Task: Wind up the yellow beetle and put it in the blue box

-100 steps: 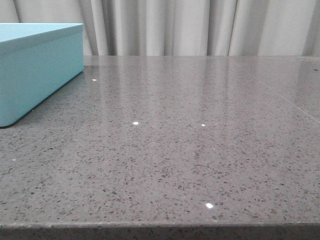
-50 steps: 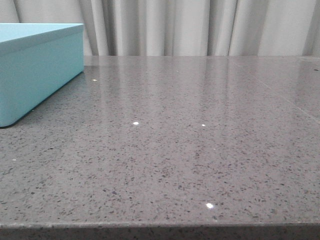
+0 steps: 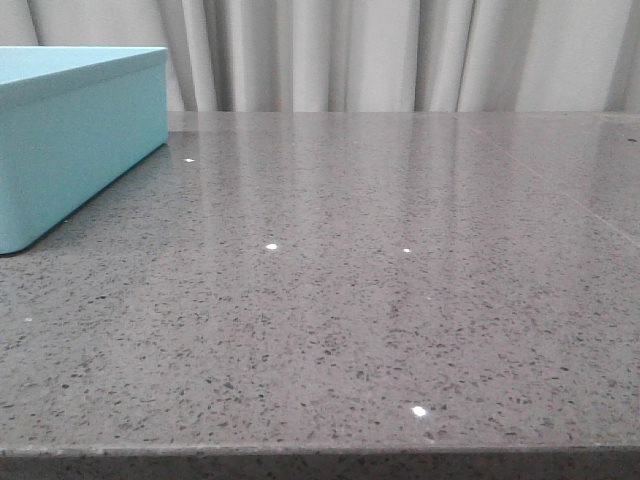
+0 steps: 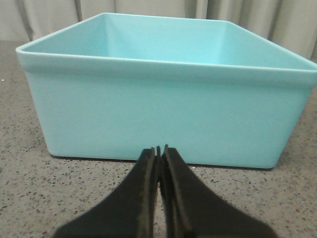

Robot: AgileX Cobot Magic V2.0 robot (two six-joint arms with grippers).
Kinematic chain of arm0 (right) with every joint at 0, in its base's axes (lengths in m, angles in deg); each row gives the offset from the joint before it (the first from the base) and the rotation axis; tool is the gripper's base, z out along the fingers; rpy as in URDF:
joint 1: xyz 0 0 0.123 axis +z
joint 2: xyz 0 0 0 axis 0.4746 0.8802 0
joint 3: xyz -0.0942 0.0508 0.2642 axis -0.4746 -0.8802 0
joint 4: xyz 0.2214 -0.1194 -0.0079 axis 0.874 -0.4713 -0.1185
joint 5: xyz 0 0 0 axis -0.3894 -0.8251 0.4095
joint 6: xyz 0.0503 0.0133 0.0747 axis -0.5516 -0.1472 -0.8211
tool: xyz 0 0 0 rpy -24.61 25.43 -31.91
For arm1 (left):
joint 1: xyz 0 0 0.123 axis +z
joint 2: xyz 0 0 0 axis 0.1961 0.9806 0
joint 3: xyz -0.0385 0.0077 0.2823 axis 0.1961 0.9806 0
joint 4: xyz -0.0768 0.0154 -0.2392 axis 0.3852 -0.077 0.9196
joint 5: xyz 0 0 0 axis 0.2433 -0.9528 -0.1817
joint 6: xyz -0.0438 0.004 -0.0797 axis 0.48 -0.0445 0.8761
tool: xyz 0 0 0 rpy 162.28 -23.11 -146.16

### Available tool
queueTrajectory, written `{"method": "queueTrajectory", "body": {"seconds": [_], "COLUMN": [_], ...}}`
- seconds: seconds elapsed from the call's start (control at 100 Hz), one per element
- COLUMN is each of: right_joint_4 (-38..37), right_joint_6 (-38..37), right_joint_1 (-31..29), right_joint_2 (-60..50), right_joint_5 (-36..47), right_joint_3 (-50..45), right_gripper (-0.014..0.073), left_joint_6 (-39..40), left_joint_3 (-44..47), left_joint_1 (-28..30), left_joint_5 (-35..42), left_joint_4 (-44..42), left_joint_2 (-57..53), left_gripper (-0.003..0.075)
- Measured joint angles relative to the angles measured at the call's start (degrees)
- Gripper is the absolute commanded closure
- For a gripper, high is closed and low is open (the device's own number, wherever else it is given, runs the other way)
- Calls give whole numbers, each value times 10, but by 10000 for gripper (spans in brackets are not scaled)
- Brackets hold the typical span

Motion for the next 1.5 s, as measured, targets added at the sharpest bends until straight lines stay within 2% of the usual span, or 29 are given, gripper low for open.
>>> {"method": "queueTrajectory", "body": {"seconds": [0.23, 0.38, 0.47, 0.59, 0.69, 0.79, 0.94, 1.14, 1.5], "right_joint_4": [-9, -13, 15, 82, 117, 127, 128, 124, 123], "right_joint_6": [0, 1, 28, 125, 172, 183, 150, 135, 134], "right_joint_1": [-2, -33, -64, -102, -127, -155, -190, -212, -217], "right_joint_2": [0, 0, 0, -17, -35, -55, -85, -94, -94], "right_joint_5": [14, 78, 137, 209, 241, 257, 290, 287, 226], "right_joint_3": [-21, -60, -90, -126, -153, -182, -230, -246, -248], "right_gripper": [663, 663, 663, 663, 663, 663, 663, 663, 663], "left_joint_6": [0, 0, 0, 0, 0, 0, 0, 0, 0], "left_joint_3": [0, 0, 0, 0, 0, 0, 0, 0, 0], "left_joint_1": [0, 0, 0, 0, 0, 0, 0, 0, 0], "left_joint_5": [0, -1, -1, -1, -1, -1, -1, -1, -1], "left_joint_4": [0, 0, 0, 0, 0, 0, 0, 0, 0], "left_joint_2": [0, 0, 0, 0, 0, 0, 0, 0, 0], "left_gripper": [739, 739, 739, 739, 739, 739, 739, 739, 739]}}
